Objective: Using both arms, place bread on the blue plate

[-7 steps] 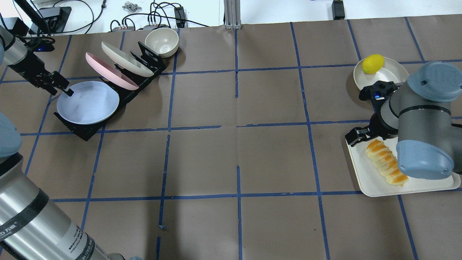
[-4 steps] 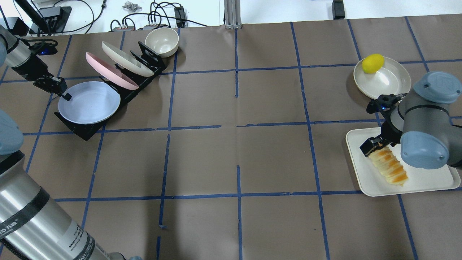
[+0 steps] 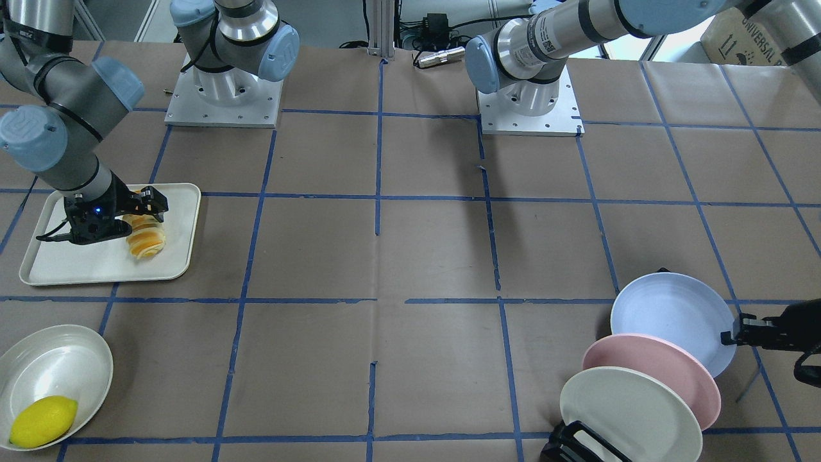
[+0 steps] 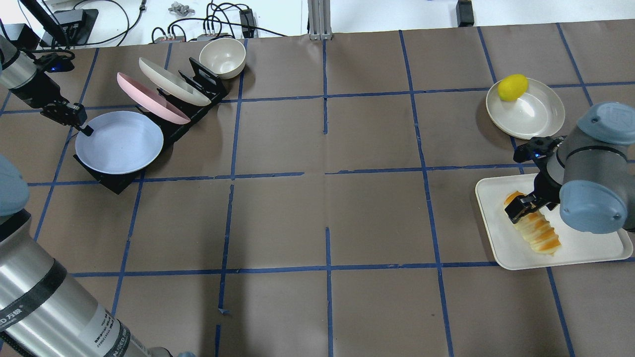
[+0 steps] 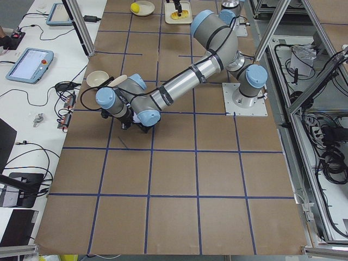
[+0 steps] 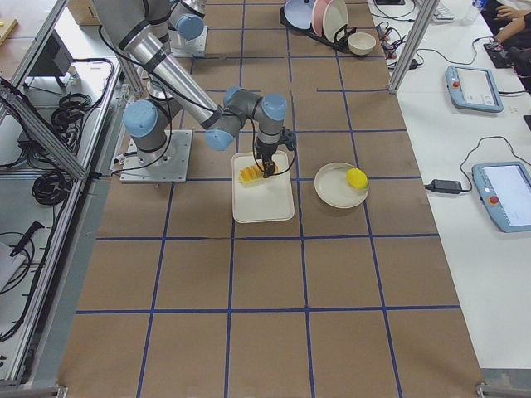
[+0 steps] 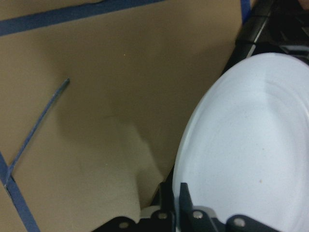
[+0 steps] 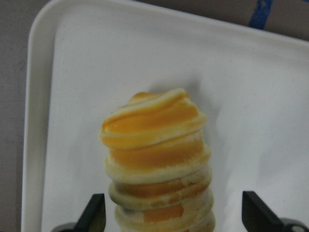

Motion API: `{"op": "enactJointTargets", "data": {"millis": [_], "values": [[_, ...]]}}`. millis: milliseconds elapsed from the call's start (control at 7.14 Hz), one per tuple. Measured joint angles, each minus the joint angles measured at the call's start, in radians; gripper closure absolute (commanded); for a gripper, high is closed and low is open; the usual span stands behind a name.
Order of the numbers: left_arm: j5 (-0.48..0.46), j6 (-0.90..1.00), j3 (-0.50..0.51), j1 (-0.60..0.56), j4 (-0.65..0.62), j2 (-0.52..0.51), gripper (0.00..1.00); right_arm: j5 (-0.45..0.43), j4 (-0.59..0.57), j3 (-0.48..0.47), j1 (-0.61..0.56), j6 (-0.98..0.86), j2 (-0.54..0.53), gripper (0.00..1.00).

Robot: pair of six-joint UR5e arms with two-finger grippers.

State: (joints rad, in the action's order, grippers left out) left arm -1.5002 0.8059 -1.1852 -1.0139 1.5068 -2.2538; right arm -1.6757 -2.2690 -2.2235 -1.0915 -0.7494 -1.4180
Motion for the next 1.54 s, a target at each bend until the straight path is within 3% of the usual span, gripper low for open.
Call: {"op": "enactJointTargets", "data": {"millis": [140,560,840,1260,1540], "values": [[-0.023,0.0,-0.002,-0.001,0.022,0.031,0.95,0.001,0.014,-0.003,0.006,0.003,0.0,0.97],[-0.055,-0.049,-0.087,-0.017,0.115,0.195,0.94,0.002,0.058,-0.007,0.007,0.034,-0.011,0.98],[-0.049,-0.208,-0.215,-0.109,0.14,0.342,0.94,0.022,0.092,0.018,0.005,0.048,-0.054,0.98],[-0.012,-0.416,-0.394,-0.325,0.123,0.489,0.94,0.062,0.422,0.231,-0.046,0.14,-0.265,0.98],[0.067,-0.525,-0.463,-0.459,0.018,0.493,0.94,0.064,0.562,0.369,-0.188,0.32,-0.297,0.98]]}}
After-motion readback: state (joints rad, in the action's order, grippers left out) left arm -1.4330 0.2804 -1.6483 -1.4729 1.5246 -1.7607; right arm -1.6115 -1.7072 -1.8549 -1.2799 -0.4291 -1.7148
